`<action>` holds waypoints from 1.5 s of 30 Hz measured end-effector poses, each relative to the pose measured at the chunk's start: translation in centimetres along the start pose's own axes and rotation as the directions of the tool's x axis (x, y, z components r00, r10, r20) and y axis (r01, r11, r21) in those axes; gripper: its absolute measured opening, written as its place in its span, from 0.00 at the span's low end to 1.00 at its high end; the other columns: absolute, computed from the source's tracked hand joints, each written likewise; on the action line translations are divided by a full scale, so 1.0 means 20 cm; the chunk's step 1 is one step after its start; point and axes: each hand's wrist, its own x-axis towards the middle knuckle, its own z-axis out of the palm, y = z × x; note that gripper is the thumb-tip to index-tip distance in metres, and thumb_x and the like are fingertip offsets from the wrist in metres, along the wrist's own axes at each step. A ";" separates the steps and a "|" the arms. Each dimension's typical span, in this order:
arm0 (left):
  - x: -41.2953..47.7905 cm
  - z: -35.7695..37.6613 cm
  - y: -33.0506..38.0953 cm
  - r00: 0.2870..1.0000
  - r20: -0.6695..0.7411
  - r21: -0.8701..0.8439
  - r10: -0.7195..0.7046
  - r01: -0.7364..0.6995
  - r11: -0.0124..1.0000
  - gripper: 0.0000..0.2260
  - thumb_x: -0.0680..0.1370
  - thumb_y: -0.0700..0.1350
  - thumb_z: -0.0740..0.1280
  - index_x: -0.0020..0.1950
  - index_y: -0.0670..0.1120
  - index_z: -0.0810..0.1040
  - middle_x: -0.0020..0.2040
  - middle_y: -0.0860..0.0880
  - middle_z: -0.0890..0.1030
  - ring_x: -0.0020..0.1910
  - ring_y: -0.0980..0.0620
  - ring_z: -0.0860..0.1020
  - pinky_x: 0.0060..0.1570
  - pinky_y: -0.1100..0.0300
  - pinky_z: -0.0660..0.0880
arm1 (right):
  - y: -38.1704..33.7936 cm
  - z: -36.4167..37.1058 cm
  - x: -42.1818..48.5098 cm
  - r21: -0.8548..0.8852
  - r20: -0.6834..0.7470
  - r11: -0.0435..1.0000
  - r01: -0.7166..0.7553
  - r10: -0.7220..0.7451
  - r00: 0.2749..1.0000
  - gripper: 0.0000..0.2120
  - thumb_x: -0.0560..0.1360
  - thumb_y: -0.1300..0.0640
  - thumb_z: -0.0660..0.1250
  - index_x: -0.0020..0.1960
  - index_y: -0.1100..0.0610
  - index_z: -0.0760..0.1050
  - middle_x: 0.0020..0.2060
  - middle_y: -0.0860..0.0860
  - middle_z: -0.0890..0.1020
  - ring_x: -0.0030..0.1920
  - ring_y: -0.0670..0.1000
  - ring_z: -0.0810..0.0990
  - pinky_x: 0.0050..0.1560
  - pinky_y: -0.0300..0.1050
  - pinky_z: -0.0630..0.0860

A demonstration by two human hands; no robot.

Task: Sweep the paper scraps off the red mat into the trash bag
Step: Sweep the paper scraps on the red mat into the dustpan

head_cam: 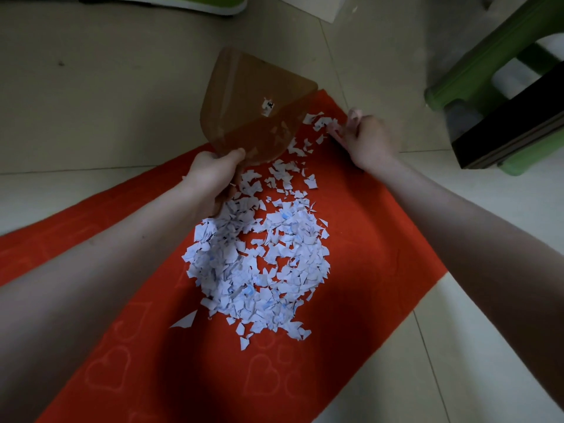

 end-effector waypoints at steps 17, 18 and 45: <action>0.04 0.00 0.02 1.000 0.001 -0.012 -0.018 0.018 1.000 0.14 0.80 0.50 0.63 0.39 0.44 0.71 0.30 0.48 0.69 0.25 0.52 0.66 0.17 0.71 0.61 | 0.14 -0.10 0.00 0.257 0.001 0.956 0.140 -0.145 0.989 0.16 0.79 0.55 0.62 0.45 0.68 0.79 0.38 0.66 0.81 0.33 0.53 0.78 0.31 0.48 0.68; 0.04 0.00 0.02 1.000 0.002 -0.014 -0.023 0.023 1.000 0.13 0.80 0.50 0.63 0.39 0.44 0.72 0.30 0.48 0.69 0.24 0.52 0.66 0.17 0.71 0.60 | 0.13 -0.11 0.02 0.260 -0.028 0.955 0.142 -0.140 0.990 0.16 0.79 0.55 0.61 0.41 0.66 0.78 0.32 0.62 0.80 0.30 0.48 0.76 0.29 0.46 0.65; 0.12 -0.03 0.03 0.999 -0.031 -0.045 -0.044 0.043 0.998 0.13 0.80 0.52 0.62 0.39 0.46 0.73 0.32 0.49 0.70 0.27 0.52 0.67 0.19 0.72 0.61 | 0.06 -0.19 0.09 0.314 0.062 0.931 0.186 -0.216 0.974 0.14 0.77 0.56 0.64 0.46 0.67 0.80 0.41 0.63 0.83 0.37 0.54 0.80 0.39 0.49 0.76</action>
